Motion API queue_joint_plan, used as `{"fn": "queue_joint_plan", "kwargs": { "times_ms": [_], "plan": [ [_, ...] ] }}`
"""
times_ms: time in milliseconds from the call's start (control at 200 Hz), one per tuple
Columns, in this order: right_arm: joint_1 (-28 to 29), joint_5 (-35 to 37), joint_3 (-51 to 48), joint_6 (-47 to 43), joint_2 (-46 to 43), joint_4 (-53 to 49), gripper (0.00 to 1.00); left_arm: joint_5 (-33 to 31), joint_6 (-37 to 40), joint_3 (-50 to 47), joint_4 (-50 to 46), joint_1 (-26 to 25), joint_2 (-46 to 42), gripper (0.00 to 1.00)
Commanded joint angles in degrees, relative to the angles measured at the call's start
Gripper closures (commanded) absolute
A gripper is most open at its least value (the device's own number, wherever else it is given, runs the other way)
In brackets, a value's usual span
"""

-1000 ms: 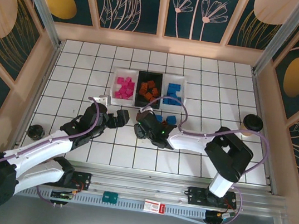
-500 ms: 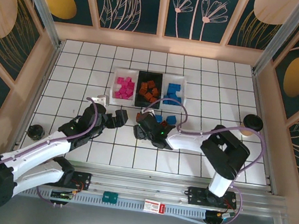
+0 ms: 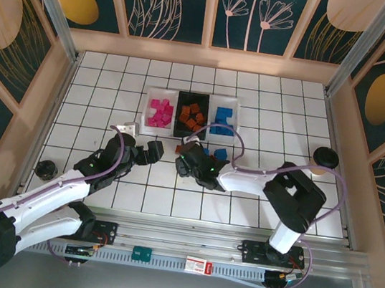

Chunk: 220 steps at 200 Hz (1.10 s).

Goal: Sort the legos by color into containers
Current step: Pick up the lego from the center of the table, then place the lego in the container.

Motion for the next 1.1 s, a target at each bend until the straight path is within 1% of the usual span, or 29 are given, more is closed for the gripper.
{"fn": "queue_joint_plan", "kwargs": {
  "times_ms": [0,105,235,325,480,611,726,791,871,961,1096],
  "plan": [
    [-3.84,-2.20,2.57,-2.72,-4.63,1.72,0.79,-0.04,0.61,0.30,-0.33,-0.09,-0.08,0.01],
    [-7.69,-4.00,6.42,-4.06,-2.88,1.78,0.79,0.72,0.83,0.40,0.26,-0.07,1.01,0.01],
    [-11.50,-4.79,13.16,-4.63,3.02,0.40,0.79,1.14,1.22,0.56,0.31,-0.11,3.19,0.01],
    [-12.90,-3.15,18.32,-5.43,7.73,-1.54,0.79,1.79,1.41,0.36,0.47,-0.07,4.78,0.01],
    [-13.63,2.55,27.19,-7.32,15.03,-6.23,0.77,2.27,1.79,-0.20,1.57,-0.07,6.00,0.01],
    [-14.19,2.90,33.34,-8.17,19.36,-7.98,0.69,2.29,2.31,-0.16,1.97,-0.11,6.92,0.01],
    [-14.79,3.58,37.32,-8.28,21.43,-9.12,0.55,2.27,3.01,0.36,2.15,-0.14,8.39,0.01],
    [-14.98,3.42,37.38,-8.24,20.88,-8.56,0.49,2.71,3.34,0.76,2.45,-0.12,9.51,0.01],
    [-14.90,2.91,35.02,-8.13,18.44,-6.83,0.45,3.59,3.77,1.24,3.15,-0.15,11.11,0.01],
    [-14.80,2.24,30.01,-7.60,14.20,-3.89,0.44,3.53,4.37,2.49,3.69,-1.07,13.27,0.01],
    [-14.47,1.17,19.30,-5.85,6.53,0.95,0.43,0.55,5.68,6.52,3.78,-5.32,18.88,0.03]
  ]
}}
